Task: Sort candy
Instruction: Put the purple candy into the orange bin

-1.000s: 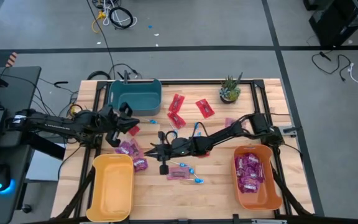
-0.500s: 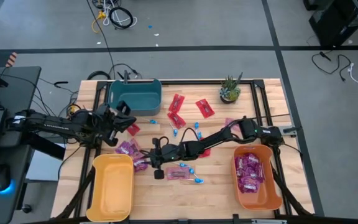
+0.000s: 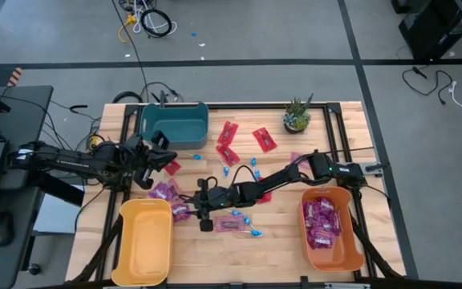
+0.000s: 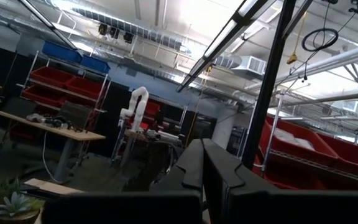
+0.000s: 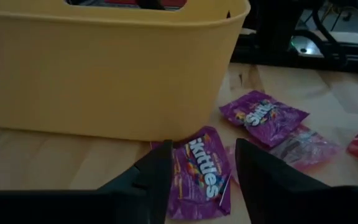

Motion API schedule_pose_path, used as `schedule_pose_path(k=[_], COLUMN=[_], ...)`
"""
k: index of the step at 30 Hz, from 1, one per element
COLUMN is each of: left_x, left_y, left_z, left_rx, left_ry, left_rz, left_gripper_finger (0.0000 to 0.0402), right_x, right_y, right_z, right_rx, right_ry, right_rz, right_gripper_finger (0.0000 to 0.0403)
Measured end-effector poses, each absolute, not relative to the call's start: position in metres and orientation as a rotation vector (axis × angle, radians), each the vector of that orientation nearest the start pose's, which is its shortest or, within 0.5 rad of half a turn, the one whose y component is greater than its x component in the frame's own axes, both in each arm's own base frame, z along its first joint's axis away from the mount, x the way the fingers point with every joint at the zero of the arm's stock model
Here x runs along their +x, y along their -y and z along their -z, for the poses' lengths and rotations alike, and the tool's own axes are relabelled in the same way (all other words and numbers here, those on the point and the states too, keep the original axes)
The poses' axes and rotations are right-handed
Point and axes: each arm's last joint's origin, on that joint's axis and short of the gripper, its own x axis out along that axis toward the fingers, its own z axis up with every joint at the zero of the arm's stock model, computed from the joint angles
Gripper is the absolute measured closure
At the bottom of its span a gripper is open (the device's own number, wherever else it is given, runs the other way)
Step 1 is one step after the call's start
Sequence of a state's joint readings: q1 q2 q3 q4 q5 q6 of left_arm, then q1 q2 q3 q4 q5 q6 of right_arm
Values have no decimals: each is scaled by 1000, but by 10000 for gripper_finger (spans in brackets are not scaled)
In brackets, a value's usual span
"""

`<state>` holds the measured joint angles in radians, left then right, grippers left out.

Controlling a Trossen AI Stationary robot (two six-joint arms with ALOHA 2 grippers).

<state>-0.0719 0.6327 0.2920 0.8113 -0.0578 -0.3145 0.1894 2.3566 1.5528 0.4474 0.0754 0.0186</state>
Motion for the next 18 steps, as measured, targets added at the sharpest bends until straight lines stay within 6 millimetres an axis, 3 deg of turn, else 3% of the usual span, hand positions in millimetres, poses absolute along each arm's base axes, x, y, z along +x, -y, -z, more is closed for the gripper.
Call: schedule_pose_path(k=[7, 18], left_x=[145, 145], left_y=[9, 9], left_z=[-277, -276], left_rx=[-339, -338], left_ry=[446, 441], left_rz=[85, 83], left_gripper_finger=[400, 400], right_x=[502, 505], right_y=[-97, -98], right_z=[-121, -99], right_rx=[-91, -88], right_ry=[-346, -298], right_rz=[-123, -159], right_gripper_finger=[212, 207])
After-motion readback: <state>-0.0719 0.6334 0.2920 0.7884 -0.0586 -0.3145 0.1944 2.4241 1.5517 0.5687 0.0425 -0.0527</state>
